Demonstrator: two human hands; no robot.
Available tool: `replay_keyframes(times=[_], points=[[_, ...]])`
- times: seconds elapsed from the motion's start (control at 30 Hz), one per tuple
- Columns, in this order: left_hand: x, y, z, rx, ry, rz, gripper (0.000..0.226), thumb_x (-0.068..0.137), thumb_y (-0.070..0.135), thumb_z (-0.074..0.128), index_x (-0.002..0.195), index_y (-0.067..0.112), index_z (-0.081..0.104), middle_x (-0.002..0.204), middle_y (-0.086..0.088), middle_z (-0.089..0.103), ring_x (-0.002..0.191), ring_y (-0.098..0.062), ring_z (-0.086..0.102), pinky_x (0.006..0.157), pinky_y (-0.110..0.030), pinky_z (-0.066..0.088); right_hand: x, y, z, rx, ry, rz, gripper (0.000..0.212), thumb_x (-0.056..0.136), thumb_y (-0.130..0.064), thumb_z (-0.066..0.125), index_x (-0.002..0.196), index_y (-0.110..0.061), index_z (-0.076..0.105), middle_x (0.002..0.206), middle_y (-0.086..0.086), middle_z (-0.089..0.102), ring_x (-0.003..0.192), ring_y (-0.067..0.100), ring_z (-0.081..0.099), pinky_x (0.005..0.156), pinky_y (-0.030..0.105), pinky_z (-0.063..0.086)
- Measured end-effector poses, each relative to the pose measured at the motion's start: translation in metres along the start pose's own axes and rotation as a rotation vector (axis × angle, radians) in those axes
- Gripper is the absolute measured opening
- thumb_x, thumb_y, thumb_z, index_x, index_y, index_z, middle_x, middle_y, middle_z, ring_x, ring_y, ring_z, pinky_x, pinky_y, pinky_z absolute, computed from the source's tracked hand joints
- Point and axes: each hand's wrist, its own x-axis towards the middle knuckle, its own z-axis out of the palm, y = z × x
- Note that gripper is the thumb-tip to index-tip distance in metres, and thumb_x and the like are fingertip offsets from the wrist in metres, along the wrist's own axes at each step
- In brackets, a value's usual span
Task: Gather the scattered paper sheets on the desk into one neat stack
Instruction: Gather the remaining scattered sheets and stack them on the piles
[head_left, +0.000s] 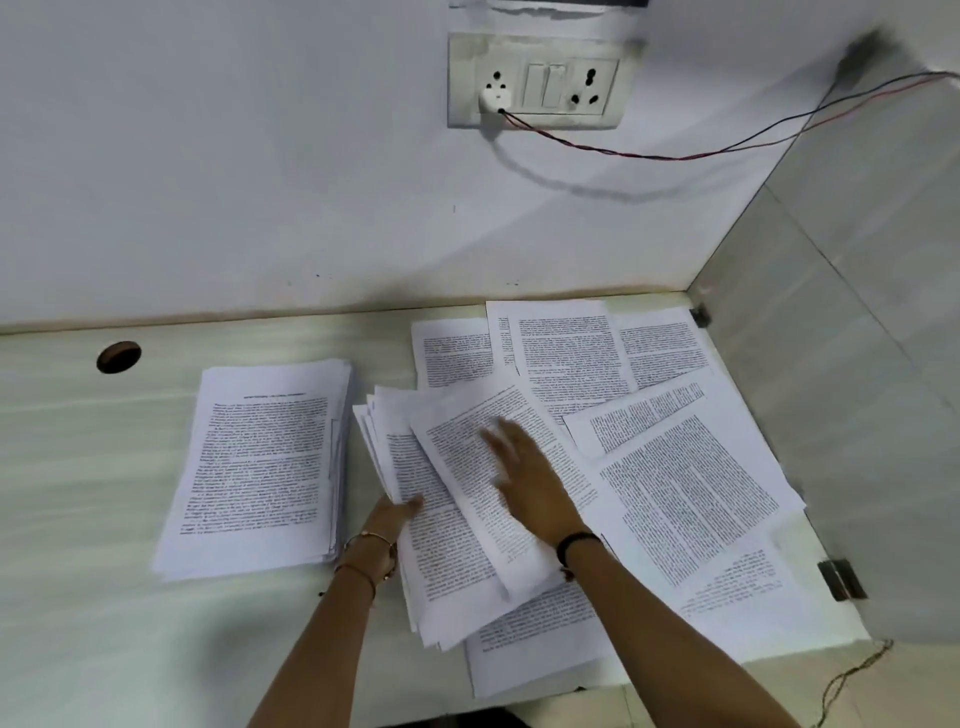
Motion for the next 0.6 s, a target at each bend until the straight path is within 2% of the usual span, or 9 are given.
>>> replay_keyframes(times=[0.03,0.07,0.13,0.2,0.33,0.43,0.47,0.53,0.6], points=[[0.0,-0.001,-0.001,0.001,0.013,0.001,0.04,0.093,0.014,0.052,0.128,-0.004,0.049,0.128,-0.023,0.055,0.1,-0.032,0.059,0.09,-0.038,0.05,-0.007,0.008,0.0,0.016,0.051,0.179,0.06,0.098,-0.041,0.041,0.15,-0.017,0.023,0.158,0.007,0.019,0.147,0.024,0.017,0.116,0.045,0.029],[0.0,-0.001,-0.003,-0.003,0.022,0.002,0.041,0.093,0.019,0.052,0.129,-0.002,0.049,0.128,-0.023,0.055,0.107,-0.034,0.058,0.095,-0.041,0.047,-0.014,0.015,-0.005,0.04,0.095,0.341,0.071,0.095,-0.054,0.031,0.149,-0.009,0.024,0.156,0.015,0.025,0.145,0.03,0.021,0.118,0.045,0.023],[-0.002,-0.002,-0.003,-0.02,0.026,0.01,0.043,0.094,0.024,0.05,0.131,0.002,0.049,0.127,-0.02,0.057,0.11,-0.033,0.058,0.096,-0.039,0.046,-0.022,0.03,-0.015,0.101,0.085,0.601,0.081,0.09,-0.056,0.048,0.144,0.002,0.029,0.147,0.025,0.035,0.138,0.039,0.03,0.112,0.046,0.025],[-0.003,-0.003,-0.001,-0.041,0.023,0.036,0.043,0.095,0.025,0.048,0.133,0.004,0.047,0.127,-0.017,0.057,0.105,-0.027,0.058,0.093,-0.033,0.045,-0.024,0.042,-0.017,0.121,-0.007,0.71,0.075,0.083,-0.052,0.062,0.135,-0.004,0.038,0.137,0.02,0.042,0.127,0.04,0.038,0.1,0.047,0.036],[-0.002,-0.006,0.003,-0.068,0.019,0.058,0.041,0.095,0.024,0.047,0.133,0.008,0.047,0.118,-0.011,0.059,0.089,-0.02,0.06,0.079,-0.029,0.049,-0.013,0.049,-0.014,0.225,-0.075,0.652,0.046,0.07,-0.064,0.059,0.098,-0.032,0.041,0.095,0.003,0.05,0.093,0.022,0.049,0.074,0.038,0.043],[0.0,-0.006,0.004,-0.065,0.027,0.07,0.044,0.093,0.025,0.05,0.134,0.009,0.046,0.127,-0.013,0.057,0.11,-0.028,0.058,0.096,-0.036,0.046,-0.006,0.04,-0.008,0.187,-0.039,0.644,0.051,0.08,-0.049,0.065,0.117,-0.02,0.043,0.109,0.004,0.047,0.104,0.022,0.045,0.078,0.038,0.044],[0.0,-0.006,0.004,-0.063,0.027,0.071,0.044,0.093,0.025,0.051,0.134,0.009,0.046,0.129,-0.013,0.057,0.115,-0.029,0.056,0.101,-0.038,0.043,-0.003,0.036,-0.008,0.216,-0.021,0.662,0.047,0.082,-0.044,0.066,0.114,-0.017,0.044,0.108,0.005,0.046,0.106,0.022,0.045,0.077,0.036,0.043],[0.002,-0.006,0.003,-0.068,0.019,0.072,0.044,0.092,0.023,0.052,0.134,0.008,0.046,0.128,-0.01,0.056,0.114,-0.027,0.055,0.101,-0.036,0.042,-0.001,0.031,-0.002,0.292,-0.106,0.6,0.039,0.086,-0.038,0.065,0.111,-0.014,0.048,0.108,0.008,0.049,0.107,0.023,0.048,0.079,0.031,0.043],[0.003,-0.006,0.004,-0.092,0.008,0.06,0.044,0.092,0.021,0.054,0.133,0.007,0.047,0.123,-0.01,0.058,0.106,-0.024,0.056,0.095,-0.033,0.043,-0.004,0.025,0.003,0.278,-0.165,0.519,0.048,0.091,-0.03,0.061,0.132,-0.009,0.047,0.128,0.012,0.049,0.121,0.028,0.045,0.096,0.036,0.043]])
